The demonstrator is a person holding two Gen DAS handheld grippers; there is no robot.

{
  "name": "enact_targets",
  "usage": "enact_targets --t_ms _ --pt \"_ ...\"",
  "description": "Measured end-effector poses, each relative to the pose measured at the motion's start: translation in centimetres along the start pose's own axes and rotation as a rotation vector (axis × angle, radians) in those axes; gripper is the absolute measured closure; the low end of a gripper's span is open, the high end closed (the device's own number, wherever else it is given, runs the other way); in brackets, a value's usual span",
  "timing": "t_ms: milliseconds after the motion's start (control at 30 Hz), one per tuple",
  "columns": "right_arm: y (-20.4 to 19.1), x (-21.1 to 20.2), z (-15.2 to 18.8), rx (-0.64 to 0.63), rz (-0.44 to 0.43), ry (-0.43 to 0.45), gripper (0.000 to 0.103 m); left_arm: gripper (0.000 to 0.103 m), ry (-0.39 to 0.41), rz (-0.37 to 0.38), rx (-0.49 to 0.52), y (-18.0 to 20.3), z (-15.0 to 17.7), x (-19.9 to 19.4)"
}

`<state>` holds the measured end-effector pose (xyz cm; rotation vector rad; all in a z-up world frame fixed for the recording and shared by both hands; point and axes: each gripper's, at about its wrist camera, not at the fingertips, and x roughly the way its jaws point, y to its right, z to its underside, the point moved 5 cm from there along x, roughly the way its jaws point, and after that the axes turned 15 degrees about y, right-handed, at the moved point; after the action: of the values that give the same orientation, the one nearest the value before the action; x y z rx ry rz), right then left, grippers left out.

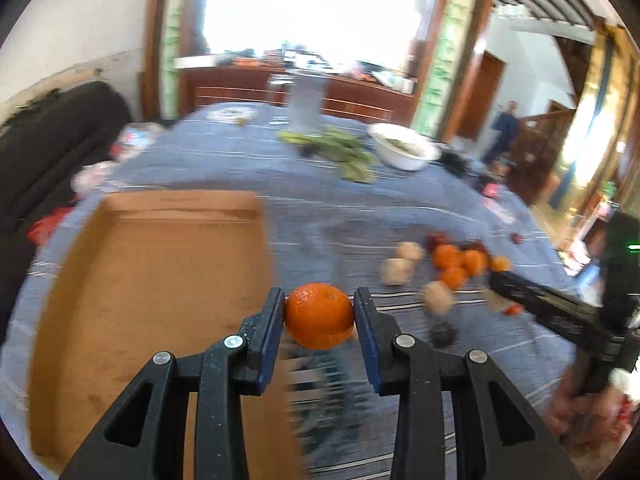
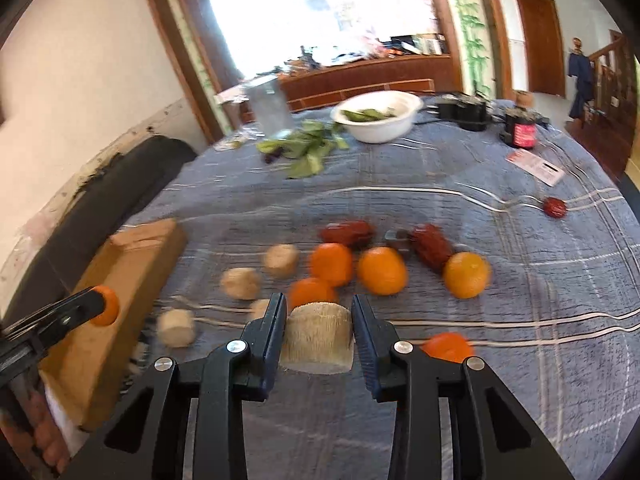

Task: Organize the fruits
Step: 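Drop the orange into the cardboard tray with the left gripper while the right drops the cylinder there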

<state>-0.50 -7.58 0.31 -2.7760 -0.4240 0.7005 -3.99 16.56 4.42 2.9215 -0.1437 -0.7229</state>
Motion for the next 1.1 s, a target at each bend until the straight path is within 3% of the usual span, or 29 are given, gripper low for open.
enact_targets --t_ms 133,400,600,900,967,1100 --pt "-4.7 -0.4 0.1 -0.030 -0.104 -0.023 0.067 0.068 -0.011 -0.111 -0.046 -4.7 1.0 -0.6" --pt "-14.6 0.7 2.0 -0.068 -0.314 -0.119 0.066 0.068 0.000 -0.250 -0.114 -11.0 1.6 -2.6" --pt "-21.4 2.6 4.7 -0.141 -0.410 -0.193 0.066 0.068 -0.021 -0.279 -0.154 -13.3 2.8 -2.8" --pt "-26.6 4.6 9.0 -0.268 -0.425 -0.263 0.066 0.067 -0.030 -0.275 -0.218 -15.5 3.5 -2.7" --pt "-27.4 4.5 9.5 -0.297 -0.424 -0.261 0.065 0.053 -0.020 -0.272 -0.230 -15.6 3.4 -3.0" --pt "-28.3 4.3 9.9 -0.347 -0.425 -0.244 0.065 0.038 0.004 -0.268 -0.272 -16.1 2.9 -3.9"
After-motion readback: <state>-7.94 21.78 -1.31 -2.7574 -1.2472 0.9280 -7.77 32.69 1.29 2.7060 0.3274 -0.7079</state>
